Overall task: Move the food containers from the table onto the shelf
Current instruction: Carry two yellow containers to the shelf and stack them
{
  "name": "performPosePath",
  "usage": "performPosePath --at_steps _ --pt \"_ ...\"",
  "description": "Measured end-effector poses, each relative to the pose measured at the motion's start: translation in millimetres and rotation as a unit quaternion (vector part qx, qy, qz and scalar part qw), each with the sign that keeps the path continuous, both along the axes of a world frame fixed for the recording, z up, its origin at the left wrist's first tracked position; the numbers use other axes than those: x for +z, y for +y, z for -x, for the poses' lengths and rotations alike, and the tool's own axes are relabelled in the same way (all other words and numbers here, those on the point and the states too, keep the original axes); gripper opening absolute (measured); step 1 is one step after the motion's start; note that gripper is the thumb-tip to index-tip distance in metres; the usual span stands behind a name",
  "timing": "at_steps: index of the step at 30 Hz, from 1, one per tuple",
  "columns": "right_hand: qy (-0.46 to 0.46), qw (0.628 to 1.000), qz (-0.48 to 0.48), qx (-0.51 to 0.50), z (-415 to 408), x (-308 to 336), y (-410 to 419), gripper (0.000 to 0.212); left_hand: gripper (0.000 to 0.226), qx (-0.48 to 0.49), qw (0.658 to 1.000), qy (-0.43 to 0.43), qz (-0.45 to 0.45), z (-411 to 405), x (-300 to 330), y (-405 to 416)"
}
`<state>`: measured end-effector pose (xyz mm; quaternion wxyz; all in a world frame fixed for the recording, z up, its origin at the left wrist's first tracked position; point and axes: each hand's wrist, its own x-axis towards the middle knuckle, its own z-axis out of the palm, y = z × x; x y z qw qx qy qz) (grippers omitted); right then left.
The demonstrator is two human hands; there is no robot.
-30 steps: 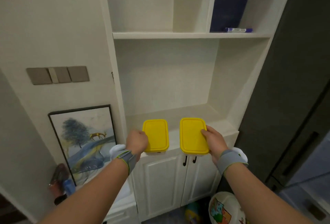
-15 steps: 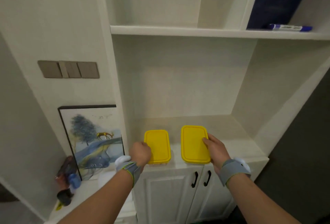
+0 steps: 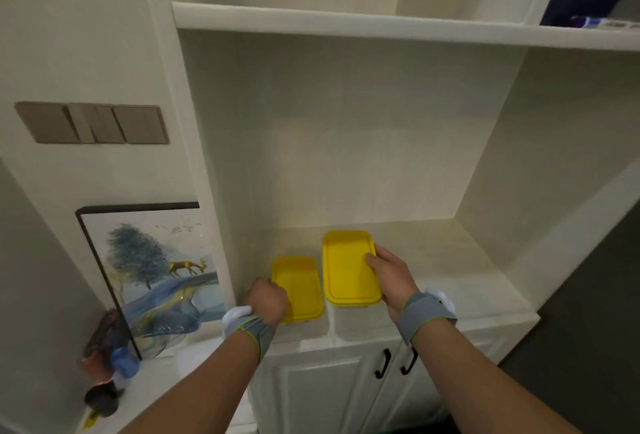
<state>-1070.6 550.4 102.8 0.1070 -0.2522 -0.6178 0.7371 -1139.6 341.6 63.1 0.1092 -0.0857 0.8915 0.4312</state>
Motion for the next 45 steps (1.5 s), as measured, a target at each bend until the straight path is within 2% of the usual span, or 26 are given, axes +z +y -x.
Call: performPosePath --at_steps 3,6,13,18,21,23,26,27,31,35,40,45 --pt "0.0 1.0 0.005 0.009 19 -4 1 0.022 0.025 0.0 1.0 -0.015 0.02 13 -10 6" --pt "-0.001 0.999 -0.002 0.033 41 -14 6 0.031 0.021 0.002 0.998 -0.023 0.054 27 -22 11" --pt "-0.017 0.998 0.022 0.062 83 -35 14 0.038 0.026 0.086 0.995 -0.019 0.054 50 -53 13" --pt "-0.033 0.996 0.027 0.074 102 -42 17 0.036 0.033 0.159 0.978 -0.057 -0.122 39 -50 17" --pt "-0.033 0.995 0.025 0.092 110 -44 17 0.036 0.036 0.252 0.932 -0.078 -0.247 19 -47 24" --pt "-0.033 0.994 0.022 0.101 114 -43 14 0.036 0.028 0.301 0.897 -0.112 -0.305 6 -49 30" --pt "-0.034 0.993 0.033 0.105 119 -43 12 0.034 0.012 0.331 0.831 -0.169 -0.413 -7 -54 43" --pt "-0.035 0.993 0.034 0.107 123 -43 13 0.034 0.01 0.322 0.819 -0.185 -0.437 -7 -54 49" --pt "-0.043 0.992 0.033 0.113 128 -46 9 0.035 0.027 0.291 0.812 -0.19 -0.469 -1 -53 59" --pt "-0.039 0.992 0.032 0.119 139 -47 7 0.036 0.019 0.322 0.81 -0.145 -0.469 21 -49 64" --pt "-0.042 0.991 0.029 0.122 153 -46 10 0.024 0.025 0.368 0.783 -0.127 -0.484 63 -53 62" --pt "-0.034 0.99 0.04 0.128 173 -51 11 0.035 0.027 0.354 0.755 -0.124 -0.537 94 -57 59"
